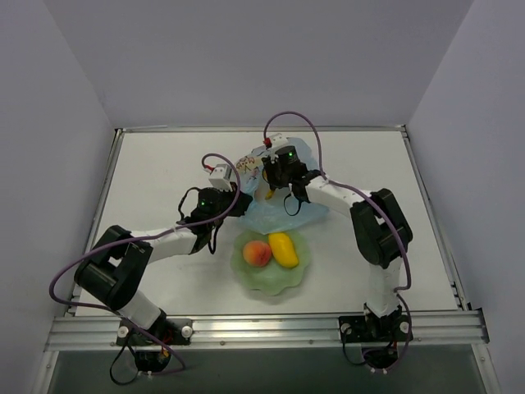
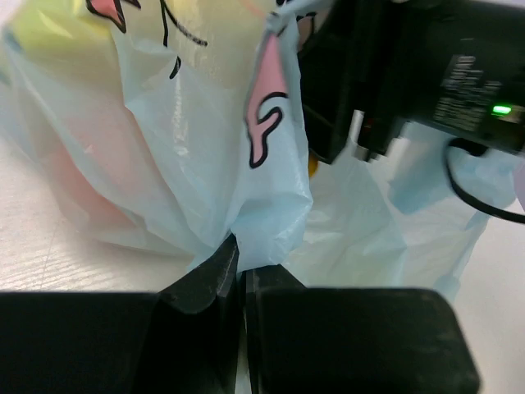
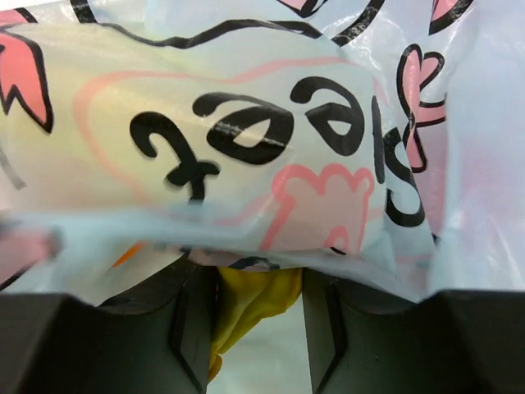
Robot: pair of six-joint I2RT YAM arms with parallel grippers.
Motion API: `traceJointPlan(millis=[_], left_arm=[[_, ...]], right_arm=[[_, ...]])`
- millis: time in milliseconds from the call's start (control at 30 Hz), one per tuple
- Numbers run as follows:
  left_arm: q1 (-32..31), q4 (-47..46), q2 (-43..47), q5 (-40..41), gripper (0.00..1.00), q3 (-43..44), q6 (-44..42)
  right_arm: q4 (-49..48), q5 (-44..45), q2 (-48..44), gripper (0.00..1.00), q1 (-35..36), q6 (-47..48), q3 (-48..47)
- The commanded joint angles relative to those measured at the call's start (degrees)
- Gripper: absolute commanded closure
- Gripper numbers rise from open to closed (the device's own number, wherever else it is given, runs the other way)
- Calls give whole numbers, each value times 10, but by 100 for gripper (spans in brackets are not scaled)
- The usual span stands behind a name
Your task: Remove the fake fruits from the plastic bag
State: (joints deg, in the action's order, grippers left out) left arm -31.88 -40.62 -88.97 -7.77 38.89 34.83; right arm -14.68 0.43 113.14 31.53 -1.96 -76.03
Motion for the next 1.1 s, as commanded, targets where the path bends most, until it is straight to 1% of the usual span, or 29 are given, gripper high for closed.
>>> traceJointPlan(millis=[0,100,267,300,367,400,433,533,633,667,767,933,1067], left_arm=[[-5,-31,9,10,98,36,16],[-5,-42,4,24,98,43,31],[-5,-55,-8,36,98,70,52],[-4,-56,-8,39,98,73,52],[-3,-55,-6,46,98,86,47],[-2,-53,-5,55,98,90,45],[-1,-52,-2,59,97,94,40],[2,-44,-1,72,98,107,22],[13,-36,-2,72,98,112,19],[16,-38,-2,72,98,109,21],[27,-47,0,71,98,96,27],[28,-79,-9,42,98,65,54],[27,-102,-13,15,98,51,62]], right_arm=[[37,82,-92,100,54,-36,-6],[84,126,-113,100,79,-64,-4],[133,185,-148,100,109,-130,30],[164,193,-148,100,111,-135,33],[195,226,-144,100,113,-147,29],[226,243,-142,100,117,-151,19],[242,284,-139,100,120,-154,13],[285,331,-141,100,125,-158,-1],[287,322,-174,100,129,-157,6],[287,291,-186,100,129,-157,9],[287,253,-237,100,132,-156,23],[283,250,-316,100,133,-170,55],[259,249,-369,100,135,-183,106]])
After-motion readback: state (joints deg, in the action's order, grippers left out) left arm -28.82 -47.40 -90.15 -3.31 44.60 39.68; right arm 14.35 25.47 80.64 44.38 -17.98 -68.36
